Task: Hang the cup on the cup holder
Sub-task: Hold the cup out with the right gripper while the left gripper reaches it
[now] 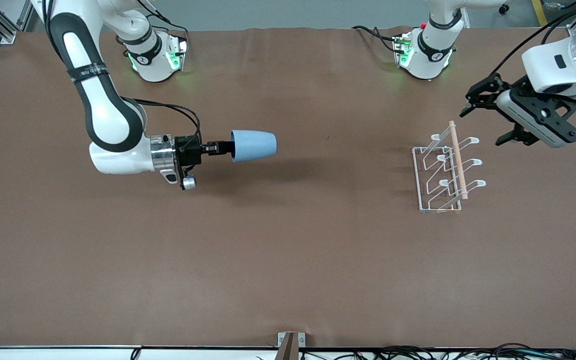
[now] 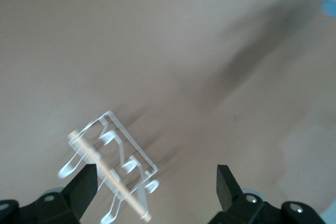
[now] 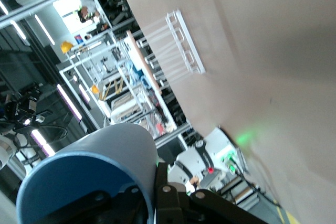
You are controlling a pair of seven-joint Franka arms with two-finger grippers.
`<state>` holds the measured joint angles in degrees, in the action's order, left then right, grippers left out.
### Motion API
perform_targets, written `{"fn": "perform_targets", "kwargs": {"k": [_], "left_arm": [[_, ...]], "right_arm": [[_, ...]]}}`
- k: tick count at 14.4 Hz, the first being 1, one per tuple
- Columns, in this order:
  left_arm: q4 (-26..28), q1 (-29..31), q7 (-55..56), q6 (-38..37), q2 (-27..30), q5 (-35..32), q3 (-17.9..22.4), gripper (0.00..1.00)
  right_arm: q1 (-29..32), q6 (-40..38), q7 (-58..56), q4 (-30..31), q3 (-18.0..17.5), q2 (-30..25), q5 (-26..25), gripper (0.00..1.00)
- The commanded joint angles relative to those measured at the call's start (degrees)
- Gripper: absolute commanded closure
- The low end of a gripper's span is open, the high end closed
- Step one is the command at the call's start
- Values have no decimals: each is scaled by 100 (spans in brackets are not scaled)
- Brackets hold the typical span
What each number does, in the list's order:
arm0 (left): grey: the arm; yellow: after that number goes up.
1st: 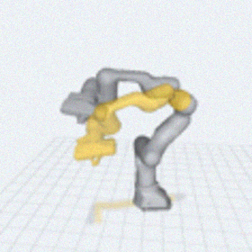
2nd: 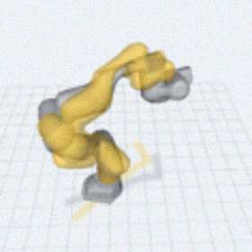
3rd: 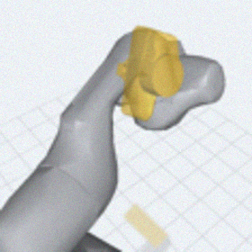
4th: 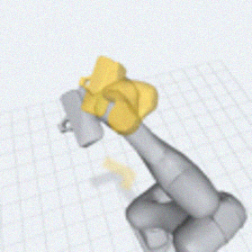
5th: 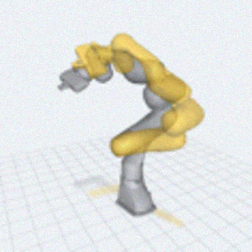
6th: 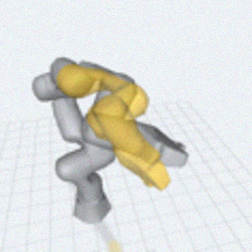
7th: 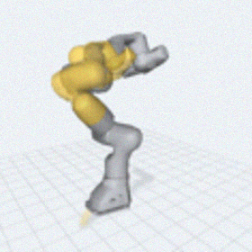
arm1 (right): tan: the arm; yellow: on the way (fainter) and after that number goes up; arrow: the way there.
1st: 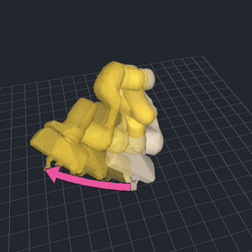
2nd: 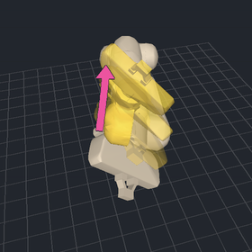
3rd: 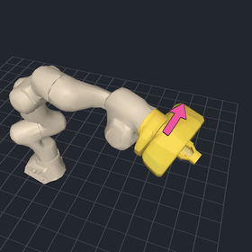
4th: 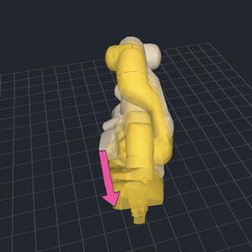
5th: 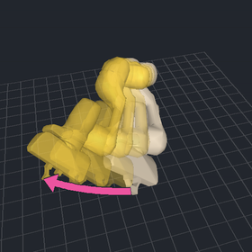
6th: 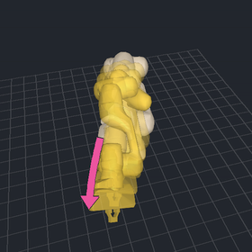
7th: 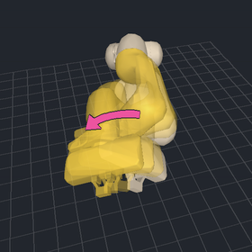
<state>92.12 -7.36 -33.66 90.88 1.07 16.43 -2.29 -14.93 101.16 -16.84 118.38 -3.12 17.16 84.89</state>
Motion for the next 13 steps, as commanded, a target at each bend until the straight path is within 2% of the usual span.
{"fn": "perform_targets", "kwargs": {"k": [1, 4, 7, 10, 13], "left_arm": [[-63, -362, -666, -36, -176, 97, -342, 0], [-98, -679, -931, 95, -589, 150, -842, 0], [-89, -750, -1073, 596, -1063, 141, -1580, 0], [-63, -793, -1012, 939, -1652, 194, -2152, 0], [-80, -916, -968, 1072, -2101, 263, -2302, 0]], "right_arm": [[-255, -158, -267, 141, 22, 85, 396, 100], [-502, -114, -390, 133, 22, 243, 722, 99], [-668, -114, -802, 124, 31, 437, 1046, 99], [-704, -105, -856, 133, 22, 446, 1100, 99], [-713, -105, -856, 133, 22, 446, 1100, 99]]}}
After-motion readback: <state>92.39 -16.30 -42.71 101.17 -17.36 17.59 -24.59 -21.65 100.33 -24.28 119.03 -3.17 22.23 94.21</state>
